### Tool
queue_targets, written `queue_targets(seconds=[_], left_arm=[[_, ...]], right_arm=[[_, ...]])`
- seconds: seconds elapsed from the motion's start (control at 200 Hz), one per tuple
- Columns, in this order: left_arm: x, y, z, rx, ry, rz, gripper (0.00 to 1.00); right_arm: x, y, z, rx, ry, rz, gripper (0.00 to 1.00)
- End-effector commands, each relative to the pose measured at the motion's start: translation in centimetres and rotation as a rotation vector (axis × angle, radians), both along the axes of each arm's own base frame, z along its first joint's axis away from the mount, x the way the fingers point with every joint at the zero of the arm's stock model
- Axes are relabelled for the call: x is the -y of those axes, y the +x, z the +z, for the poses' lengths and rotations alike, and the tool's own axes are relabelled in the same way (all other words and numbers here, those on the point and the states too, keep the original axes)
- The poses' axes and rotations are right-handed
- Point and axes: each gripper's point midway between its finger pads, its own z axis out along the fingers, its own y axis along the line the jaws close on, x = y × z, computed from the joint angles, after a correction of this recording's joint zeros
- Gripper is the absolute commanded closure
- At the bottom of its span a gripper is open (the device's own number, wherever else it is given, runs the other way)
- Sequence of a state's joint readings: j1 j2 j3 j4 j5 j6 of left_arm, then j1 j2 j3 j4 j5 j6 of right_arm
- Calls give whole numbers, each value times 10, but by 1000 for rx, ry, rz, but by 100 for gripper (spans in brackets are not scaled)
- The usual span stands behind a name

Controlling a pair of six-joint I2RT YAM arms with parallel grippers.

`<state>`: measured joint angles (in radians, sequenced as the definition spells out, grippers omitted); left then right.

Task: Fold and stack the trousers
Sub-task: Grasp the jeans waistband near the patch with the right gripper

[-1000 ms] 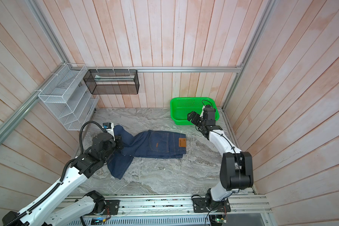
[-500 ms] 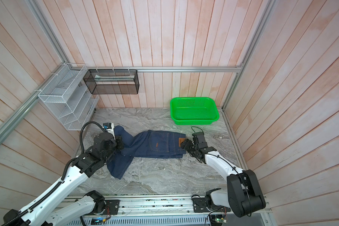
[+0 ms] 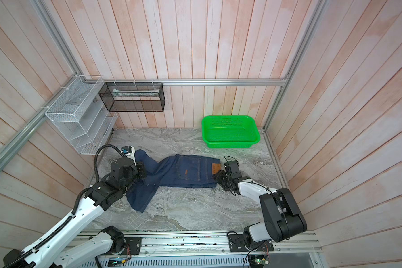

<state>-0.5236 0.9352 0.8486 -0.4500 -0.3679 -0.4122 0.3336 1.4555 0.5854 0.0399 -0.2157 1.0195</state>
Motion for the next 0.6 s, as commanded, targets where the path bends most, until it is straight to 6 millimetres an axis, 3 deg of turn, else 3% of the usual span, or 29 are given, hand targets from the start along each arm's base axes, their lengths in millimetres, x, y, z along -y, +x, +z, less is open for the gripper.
queue_targets(seconds=[0.0, 0.145, 0.32, 0.405, 0.505, 0.595], left_arm=[[-5, 0, 12, 33, -10, 22, 94], [-6, 0, 15, 38, -9, 24, 93], [-8, -1, 16, 36, 0, 25, 93], [-9, -3, 18, 34, 7, 21, 93], [-14, -11, 22, 33, 29, 17, 93], [-26, -22, 23, 19, 69, 36, 93]], right_arm=[[-6, -6, -9, -27, 45, -12, 38], [-10, 0, -9, -14, 77, -25, 47], [-15, 8, 3, 28, 125, -37, 83], [-16, 12, 26, 81, 96, -16, 98], [-8, 9, 67, 145, 25, 1, 100], [16, -4, 106, 199, -53, -47, 100]])
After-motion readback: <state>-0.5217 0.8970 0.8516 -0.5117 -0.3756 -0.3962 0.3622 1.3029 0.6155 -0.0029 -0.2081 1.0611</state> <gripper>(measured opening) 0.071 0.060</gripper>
